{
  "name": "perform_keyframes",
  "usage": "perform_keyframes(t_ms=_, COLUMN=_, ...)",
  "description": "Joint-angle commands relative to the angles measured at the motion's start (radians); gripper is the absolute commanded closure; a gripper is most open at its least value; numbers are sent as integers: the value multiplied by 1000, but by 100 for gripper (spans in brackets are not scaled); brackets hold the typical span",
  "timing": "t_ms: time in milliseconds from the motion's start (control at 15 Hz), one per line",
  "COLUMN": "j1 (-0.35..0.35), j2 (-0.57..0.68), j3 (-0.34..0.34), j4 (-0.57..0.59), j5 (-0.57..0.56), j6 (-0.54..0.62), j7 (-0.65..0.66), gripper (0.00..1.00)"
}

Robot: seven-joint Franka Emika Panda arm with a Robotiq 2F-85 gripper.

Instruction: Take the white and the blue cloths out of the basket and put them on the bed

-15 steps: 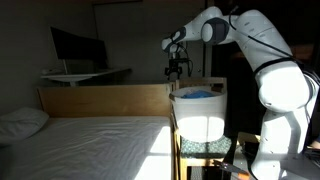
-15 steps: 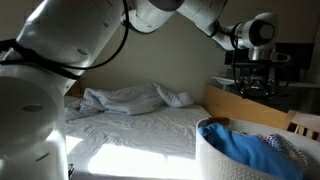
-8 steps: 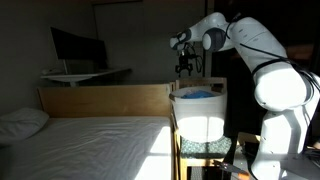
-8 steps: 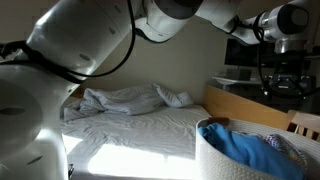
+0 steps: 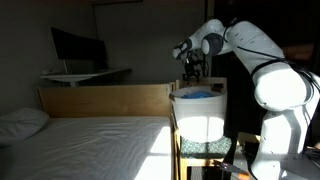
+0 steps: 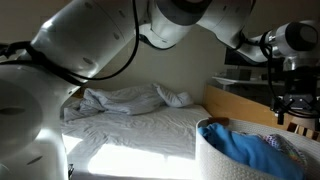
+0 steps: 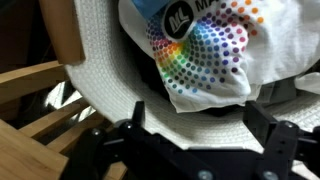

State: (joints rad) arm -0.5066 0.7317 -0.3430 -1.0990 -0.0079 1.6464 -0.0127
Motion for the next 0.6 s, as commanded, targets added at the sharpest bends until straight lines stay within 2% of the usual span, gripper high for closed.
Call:
perform_keyframes(t_ms=0, j1=30, j2=-66, j3=1, j4=-172, j5=-40, j6=100, j7=-54, gripper=0)
perform_keyframes(t_ms=533, j1=41, j2=-162, j3=50, j4=-475, j5=22, j6=371, j7=-116, gripper=0)
